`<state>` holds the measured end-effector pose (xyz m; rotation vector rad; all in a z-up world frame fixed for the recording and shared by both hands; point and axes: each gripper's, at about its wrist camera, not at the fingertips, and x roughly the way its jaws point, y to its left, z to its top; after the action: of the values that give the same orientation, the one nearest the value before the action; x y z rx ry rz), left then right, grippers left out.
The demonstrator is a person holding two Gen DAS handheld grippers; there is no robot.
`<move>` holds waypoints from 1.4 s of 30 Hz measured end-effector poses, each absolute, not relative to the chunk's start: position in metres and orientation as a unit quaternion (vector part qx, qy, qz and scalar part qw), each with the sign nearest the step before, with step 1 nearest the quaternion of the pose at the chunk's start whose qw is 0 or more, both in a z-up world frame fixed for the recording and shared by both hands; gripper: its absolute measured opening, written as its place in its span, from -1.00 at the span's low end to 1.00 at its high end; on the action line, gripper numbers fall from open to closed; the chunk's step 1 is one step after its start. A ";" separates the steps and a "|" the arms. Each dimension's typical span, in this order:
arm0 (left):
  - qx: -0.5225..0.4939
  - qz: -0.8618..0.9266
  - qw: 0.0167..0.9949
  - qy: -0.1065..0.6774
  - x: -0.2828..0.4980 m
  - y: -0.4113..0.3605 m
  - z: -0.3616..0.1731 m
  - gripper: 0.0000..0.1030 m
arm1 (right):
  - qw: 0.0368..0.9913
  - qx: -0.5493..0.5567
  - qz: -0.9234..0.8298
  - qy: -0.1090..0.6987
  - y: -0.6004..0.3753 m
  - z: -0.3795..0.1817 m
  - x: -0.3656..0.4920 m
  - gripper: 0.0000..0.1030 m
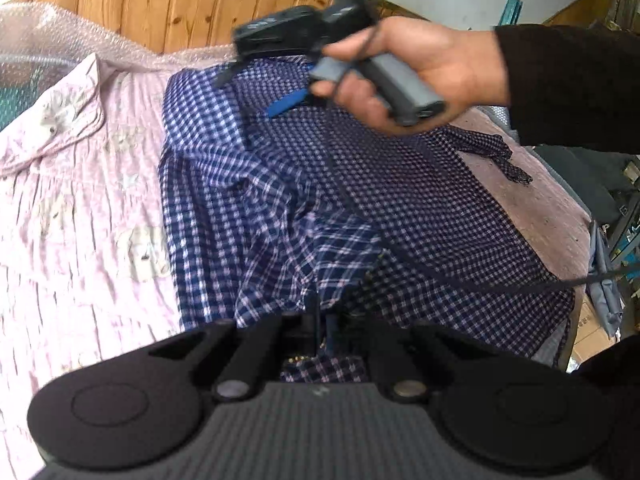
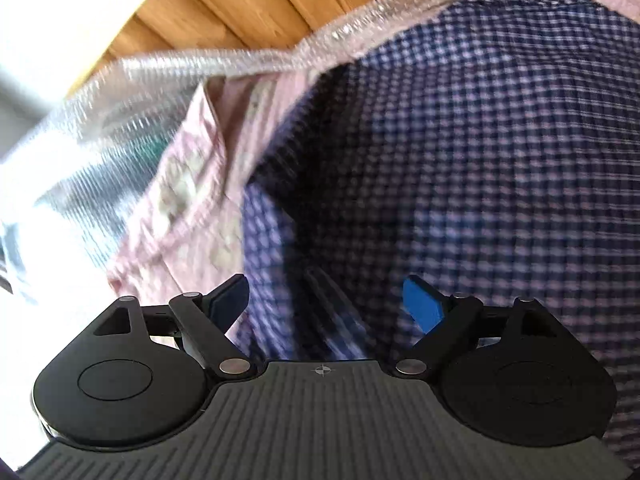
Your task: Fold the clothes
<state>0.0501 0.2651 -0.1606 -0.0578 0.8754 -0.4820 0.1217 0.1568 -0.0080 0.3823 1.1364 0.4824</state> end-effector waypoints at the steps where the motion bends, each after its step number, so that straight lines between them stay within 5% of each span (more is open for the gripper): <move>1: -0.025 -0.235 0.880 0.411 0.051 0.264 -0.156 -0.95 | 0.797 0.183 0.229 0.527 0.161 -0.007 0.126 0.74; 2: -0.028 -0.249 0.884 0.396 0.054 0.261 -0.148 -0.95 | 0.796 0.187 0.233 0.526 0.165 -0.006 0.131 0.74; 3: -0.036 -0.272 0.884 0.378 0.057 0.256 -0.138 -0.95 | 0.795 0.184 0.236 0.528 0.166 -0.005 0.135 0.39; 4: -0.040 -0.296 0.882 0.363 0.063 0.251 -0.133 -0.95 | 0.793 0.181 0.240 0.530 0.167 -0.003 0.139 -0.12; 5: -0.036 -0.322 0.879 0.351 0.063 0.241 -0.125 -0.95 | 0.791 0.178 0.243 0.533 0.168 -0.001 0.143 -1.00; 11: -0.023 -0.386 0.837 0.387 0.059 0.199 -0.151 -0.94 | 0.833 0.017 0.084 0.546 0.119 -0.001 0.130 -0.78; 13: -0.026 -0.386 0.829 0.404 0.055 0.194 -0.166 -0.93 | 0.840 -0.020 0.102 0.532 0.121 0.008 0.116 -0.38; 14: -0.031 -0.385 0.826 0.411 0.054 0.192 -0.171 -0.93 | 0.849 -0.031 0.115 0.514 0.128 0.017 0.108 0.08; 15: -0.035 -0.384 0.824 0.415 0.055 0.190 -0.174 -0.93 | 0.858 -0.041 0.129 0.496 0.136 0.026 0.101 0.31; 19: -0.033 -0.378 0.822 0.425 0.058 0.183 -0.180 -0.93 | 0.839 -0.081 0.252 0.477 0.200 0.035 0.084 0.68; 20: -0.029 -0.375 0.824 0.424 0.057 0.183 -0.179 -0.93 | 0.823 -0.119 0.268 0.486 0.216 0.026 0.079 0.61; 21: -0.026 -0.372 0.826 0.422 0.056 0.184 -0.176 -0.93 | 0.806 -0.157 0.282 0.495 0.231 0.016 0.075 0.21; 22: -0.022 -0.367 0.830 0.419 0.055 0.185 -0.172 -0.93 | 0.796 -0.179 0.282 0.505 0.234 0.007 0.074 -0.66; 23: -0.021 -0.363 0.835 0.414 0.055 0.187 -0.167 -0.93 | 0.786 -0.198 0.281 0.513 0.237 -0.001 0.073 -1.00; 29: -0.071 -0.359 0.847 0.385 0.055 0.186 -0.152 -0.67 | 0.839 0.028 0.187 0.511 0.119 0.020 0.092 -1.00; 33: -0.073 -0.319 0.858 0.395 0.052 0.180 -0.158 -0.10 | 0.826 0.137 0.155 0.524 0.070 -0.004 0.100 -0.89; 37: -0.110 -0.270 0.864 0.411 0.036 0.198 -0.154 0.15 | 0.803 0.244 0.121 0.531 0.021 -0.029 0.109 -0.80; 39: -0.143 -0.245 0.862 0.420 0.029 0.208 -0.153 0.25 | 0.787 0.294 0.105 0.532 -0.002 -0.041 0.112 -0.22; 42: -0.161 -0.208 0.860 0.436 0.022 0.211 -0.158 0.22 | 0.783 0.270 0.134 0.545 0.005 -0.032 0.085 0.35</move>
<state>0.0223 0.2112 -0.1579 -0.3370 0.9156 -0.4374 0.0854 0.0047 -0.0318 0.5833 1.1759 0.2894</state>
